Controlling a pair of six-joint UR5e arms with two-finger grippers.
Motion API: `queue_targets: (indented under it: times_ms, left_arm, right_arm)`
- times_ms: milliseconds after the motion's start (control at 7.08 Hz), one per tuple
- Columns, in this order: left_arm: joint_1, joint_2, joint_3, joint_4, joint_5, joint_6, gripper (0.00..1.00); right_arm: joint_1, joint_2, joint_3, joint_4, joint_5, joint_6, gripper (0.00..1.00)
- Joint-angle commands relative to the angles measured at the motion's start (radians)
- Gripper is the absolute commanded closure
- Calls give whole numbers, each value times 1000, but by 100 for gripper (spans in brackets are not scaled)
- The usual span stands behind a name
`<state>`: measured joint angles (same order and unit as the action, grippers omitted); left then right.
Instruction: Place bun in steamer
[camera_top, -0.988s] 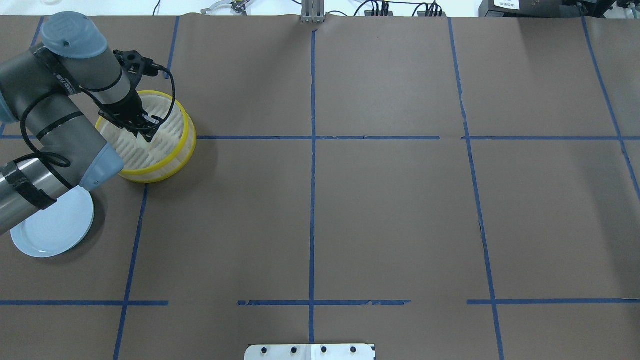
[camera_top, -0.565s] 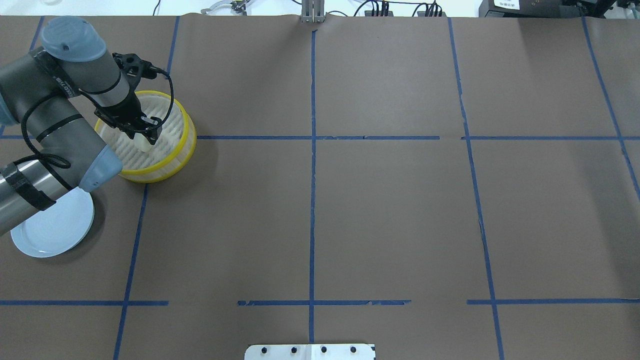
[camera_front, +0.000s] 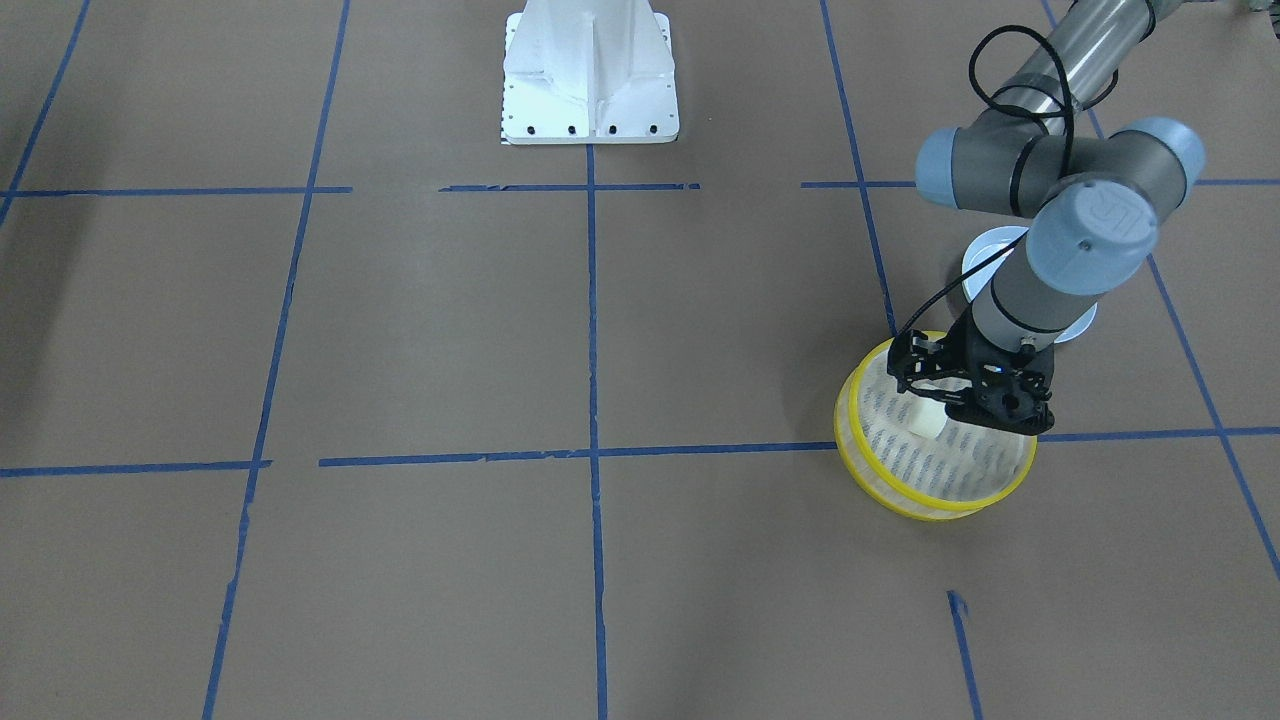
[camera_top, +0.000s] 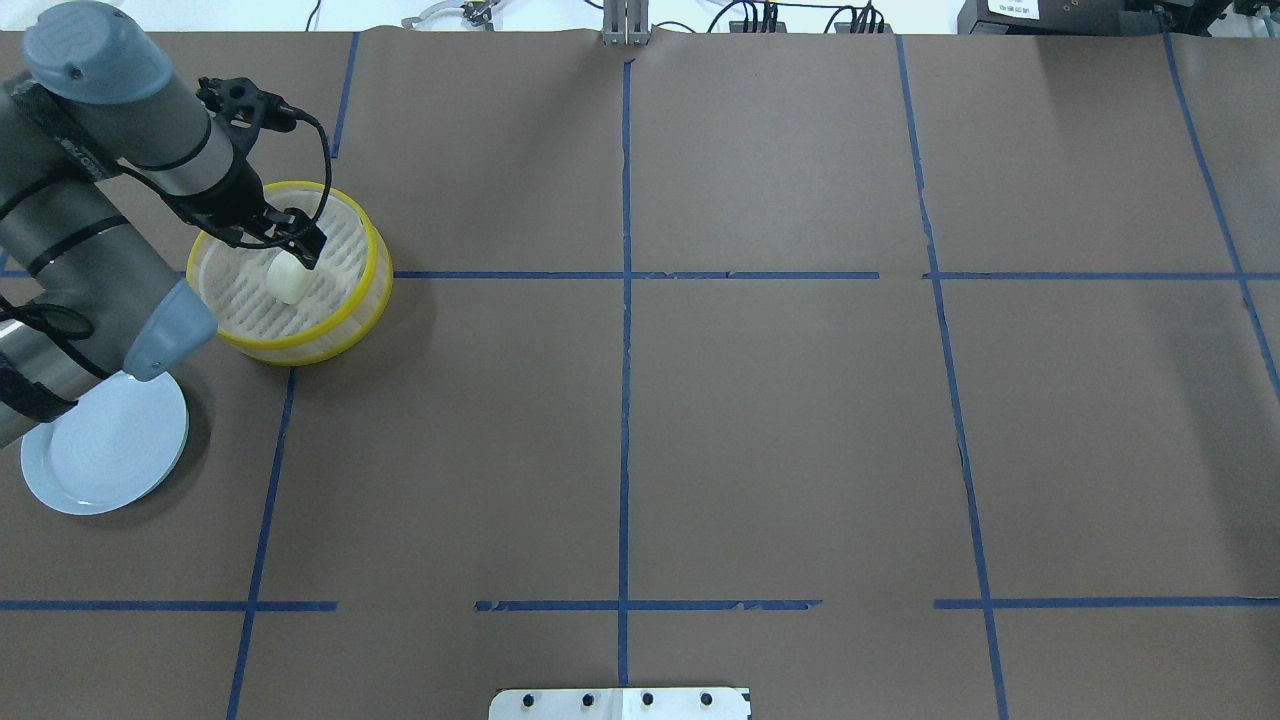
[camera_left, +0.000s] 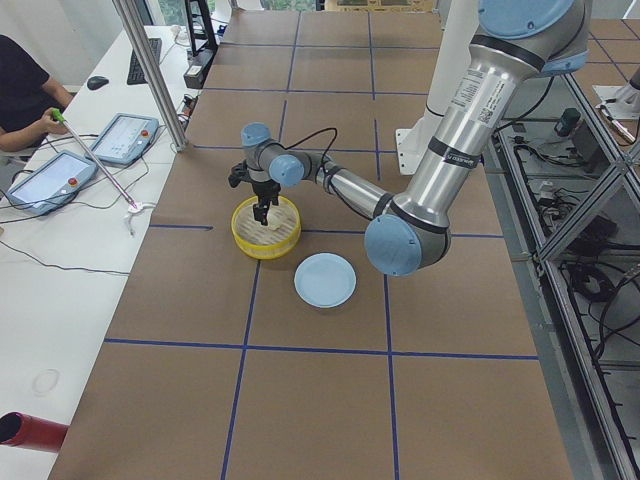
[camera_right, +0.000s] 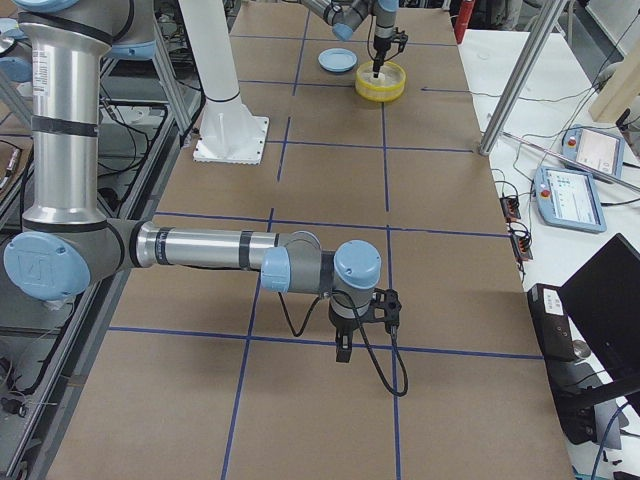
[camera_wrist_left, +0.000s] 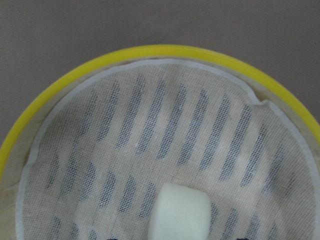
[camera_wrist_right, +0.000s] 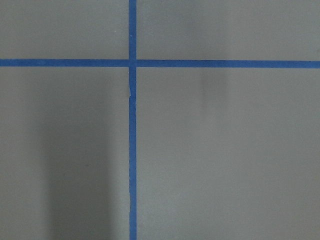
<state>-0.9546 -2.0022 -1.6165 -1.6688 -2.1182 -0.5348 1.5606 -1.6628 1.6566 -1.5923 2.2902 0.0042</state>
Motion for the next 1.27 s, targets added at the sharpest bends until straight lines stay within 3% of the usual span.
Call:
queue_targets:
  times_ms: [0,141,282,424,565,847,1129]
  left_arm:
    - [-97,75,-148,9,-6,6,0]
    - [-199,130,-196,11,-22,65,0]
    - [-334,246,-227,9,-145,229,0]
    - [-455,360,-212,9,-283,462,0]
    - [-564,423,-147,4,-316,564,0]
    - [-610,447,-30,3,-304,584,0]
    - [-608,451,7,6,-220,579,0]
  right_arm:
    - [1,0,0,0,0,0,0]
    - [-1,0,0,0,0,0,0]
    - [-1,0,0,0,0,0,0]
    - [-1,0,0,0,0,-1,0]
    - [1,0,0,0,0,0,0]
    - [-1,0,0,0,0,0,0]
    - [-1,0,0,0,0,0,0]
